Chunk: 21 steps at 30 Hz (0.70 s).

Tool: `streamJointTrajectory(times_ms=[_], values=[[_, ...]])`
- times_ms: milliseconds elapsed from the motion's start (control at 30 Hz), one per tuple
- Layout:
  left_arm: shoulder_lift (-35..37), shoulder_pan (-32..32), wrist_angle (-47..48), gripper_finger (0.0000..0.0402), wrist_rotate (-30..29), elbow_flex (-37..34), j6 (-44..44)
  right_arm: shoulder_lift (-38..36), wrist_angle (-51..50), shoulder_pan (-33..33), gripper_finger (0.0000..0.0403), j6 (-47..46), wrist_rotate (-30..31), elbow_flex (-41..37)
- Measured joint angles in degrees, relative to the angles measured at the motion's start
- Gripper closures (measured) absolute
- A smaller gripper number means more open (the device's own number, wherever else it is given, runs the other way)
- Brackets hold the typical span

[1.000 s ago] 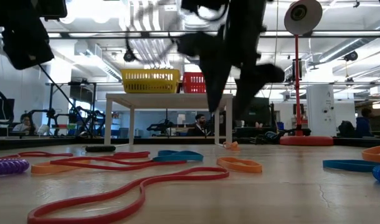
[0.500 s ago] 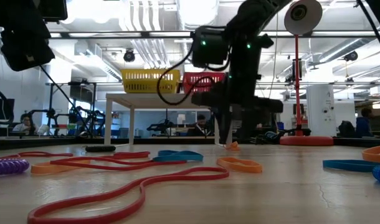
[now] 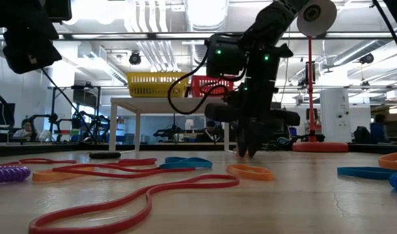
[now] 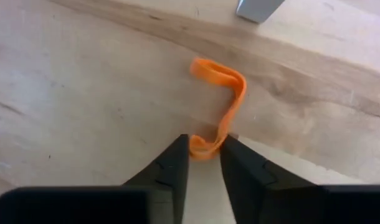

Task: Pick & Place Office Desk Supplies
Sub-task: Put the orange rubber band into the red basket on the shelf

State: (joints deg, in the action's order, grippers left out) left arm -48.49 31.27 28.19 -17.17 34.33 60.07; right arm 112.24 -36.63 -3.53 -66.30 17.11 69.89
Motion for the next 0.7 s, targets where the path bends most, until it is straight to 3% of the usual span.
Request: streamJointTrajectory(times_ms=[167,367,600,700], values=[[0.0,0.0,-0.13,0.0241,0.02,0.0,0.04,-0.21,0.2,0.23,0.0385,0.82,1.09,-0.06],[0.0,0.0,-0.16,0.0241,0.02,0.0,0.2,-5.47,-4.52,3.94,0.0393,2.43,0.27,1.42],[0.0,0.0,-0.18,0.0241,0.02,0.0,-0.24,-16.64,-6.63,7.64,0.0394,4.67,-12.03,4.39],[0.0,0.0,-0.22,0.0241,0.02,-0.02,-0.76,-20.39,-6.48,8.36,0.0394,4.56,-14.17,6.8]])
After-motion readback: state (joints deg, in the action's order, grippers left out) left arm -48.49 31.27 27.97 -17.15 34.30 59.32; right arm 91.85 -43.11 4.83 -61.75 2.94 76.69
